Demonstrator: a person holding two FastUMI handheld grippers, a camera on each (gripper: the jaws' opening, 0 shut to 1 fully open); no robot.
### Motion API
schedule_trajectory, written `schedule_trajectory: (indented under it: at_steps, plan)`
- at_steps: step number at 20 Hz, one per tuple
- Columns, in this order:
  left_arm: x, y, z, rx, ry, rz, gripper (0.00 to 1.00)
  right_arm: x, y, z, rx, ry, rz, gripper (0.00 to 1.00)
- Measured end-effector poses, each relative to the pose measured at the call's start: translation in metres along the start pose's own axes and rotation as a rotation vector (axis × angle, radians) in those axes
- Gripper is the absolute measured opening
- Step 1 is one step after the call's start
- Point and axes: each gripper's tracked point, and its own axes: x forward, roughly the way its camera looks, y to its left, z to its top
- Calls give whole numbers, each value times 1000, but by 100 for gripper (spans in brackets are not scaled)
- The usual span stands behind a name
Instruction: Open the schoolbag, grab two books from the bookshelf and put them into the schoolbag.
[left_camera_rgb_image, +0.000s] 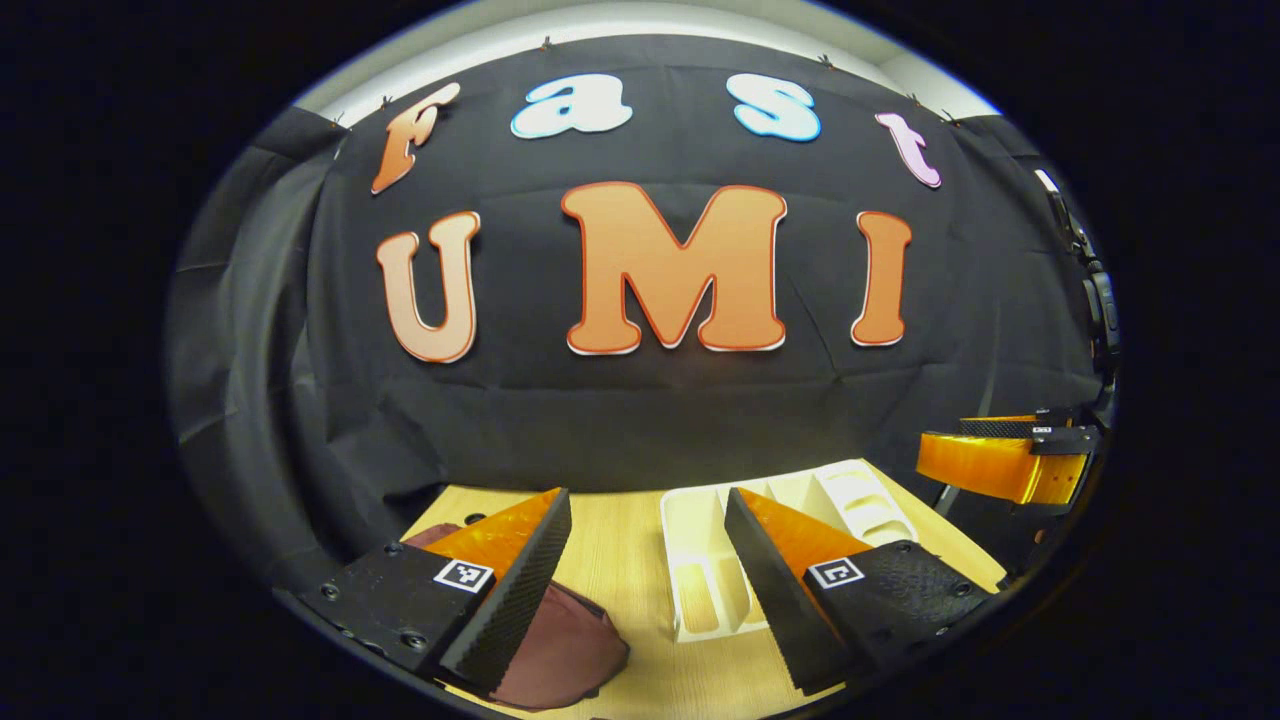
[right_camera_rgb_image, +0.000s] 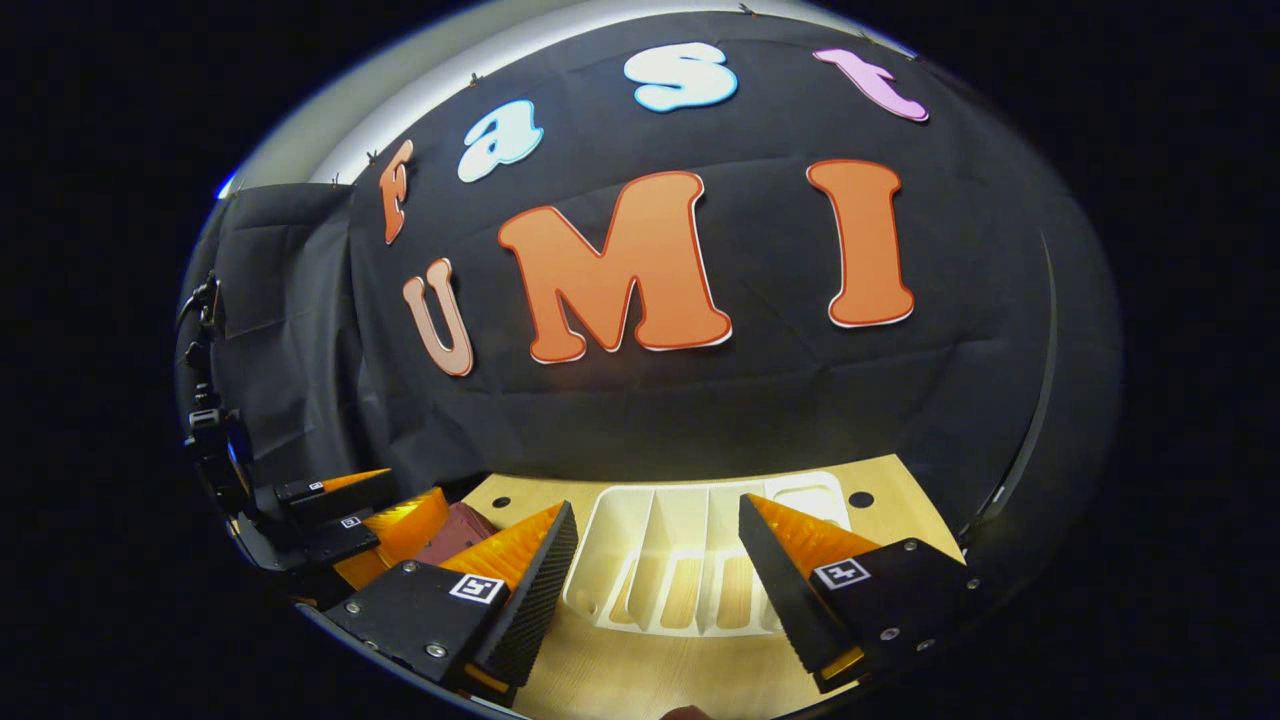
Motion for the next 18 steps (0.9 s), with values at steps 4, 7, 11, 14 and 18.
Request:
schedule_trajectory:
  at_steps: [4, 7, 11, 14, 18]
  plan:
    - [-8, -1, 16, -12, -70, 14, 98, -8, -14, 9, -53, -18, -43, 97]
    - [-11, 2, 19, -30, -100, 19, 98, -9, -12, 16, -66, -62, -58, 96]
    - [-4, -1, 21, -36, -128, 13, 97, -9, -4, 15, -86, -104, -48, 96]
    - [0, -9, 20, -41, -127, -7, 98, -8, -3, 12, -94, -103, -53, 96]
    - [3, -10, 26, -36, -151, -14, 98, -4, 2, 11, -103, -114, -39, 97]
